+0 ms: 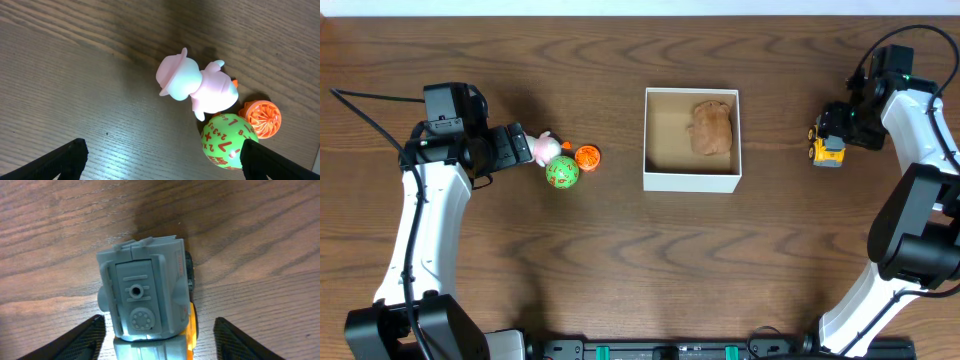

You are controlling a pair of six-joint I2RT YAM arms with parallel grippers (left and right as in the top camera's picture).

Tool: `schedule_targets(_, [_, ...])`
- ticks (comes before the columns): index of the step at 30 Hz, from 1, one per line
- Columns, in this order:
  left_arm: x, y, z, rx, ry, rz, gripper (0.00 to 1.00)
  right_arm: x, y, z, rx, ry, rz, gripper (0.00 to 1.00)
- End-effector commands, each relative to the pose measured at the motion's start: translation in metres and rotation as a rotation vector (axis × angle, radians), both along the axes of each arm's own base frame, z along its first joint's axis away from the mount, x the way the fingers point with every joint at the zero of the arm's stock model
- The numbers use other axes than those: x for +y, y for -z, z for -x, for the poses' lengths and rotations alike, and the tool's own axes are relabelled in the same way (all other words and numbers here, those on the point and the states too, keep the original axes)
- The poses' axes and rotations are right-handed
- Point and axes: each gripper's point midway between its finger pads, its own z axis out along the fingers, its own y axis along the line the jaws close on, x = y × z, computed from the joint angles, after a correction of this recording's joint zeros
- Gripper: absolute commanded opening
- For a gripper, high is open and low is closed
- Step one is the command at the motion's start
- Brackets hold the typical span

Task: Pack container
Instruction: 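Move the right gripper to the grey-yellow toy truck and grasp it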

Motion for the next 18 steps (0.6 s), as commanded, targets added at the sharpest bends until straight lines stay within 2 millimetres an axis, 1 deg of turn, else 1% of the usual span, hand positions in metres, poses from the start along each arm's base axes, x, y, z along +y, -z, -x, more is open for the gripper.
schedule_targets(1, [0.001, -0.007, -0.005, -0.017, 0.009, 0.002, 0.98, 0.003, 0.009, 0.001, 0.017, -0.024, -0.018, 0.65])
schedule_targets(3, [0.001, -0.007, -0.005, -0.017, 0.009, 0.002, 0.98, 0.003, 0.011, 0.002, 0.02, -0.023, -0.018, 0.58])
schedule_targets(8, [0.001, -0.007, -0.005, -0.017, 0.009, 0.002, 0.98, 0.004, 0.016, 0.002, 0.02, -0.024, -0.018, 0.57])
schedule_targets(10, [0.001, -0.007, -0.005, -0.017, 0.009, 0.002, 0.98, 0.004, 0.02, 0.003, 0.03, -0.024, -0.021, 0.56])
schedule_targets(12, [0.001, -0.007, -0.005, -0.017, 0.009, 0.002, 0.98, 0.005, 0.023, 0.005, 0.04, -0.024, -0.023, 0.57])
schedule_targets(13, [0.001, -0.007, -0.005, -0.017, 0.009, 0.002, 0.98, 0.005, 0.025, 0.006, 0.044, -0.024, -0.024, 0.56])
schedule_targets(15, [0.001, -0.007, -0.005, -0.017, 0.009, 0.002, 0.98, 0.005, 0.026, 0.007, 0.046, -0.024, -0.025, 0.46])
schedule_targets(18, [0.001, -0.007, -0.005, -0.017, 0.009, 0.002, 0.98, 0.006, 0.023, 0.005, 0.04, -0.026, -0.023, 0.37])
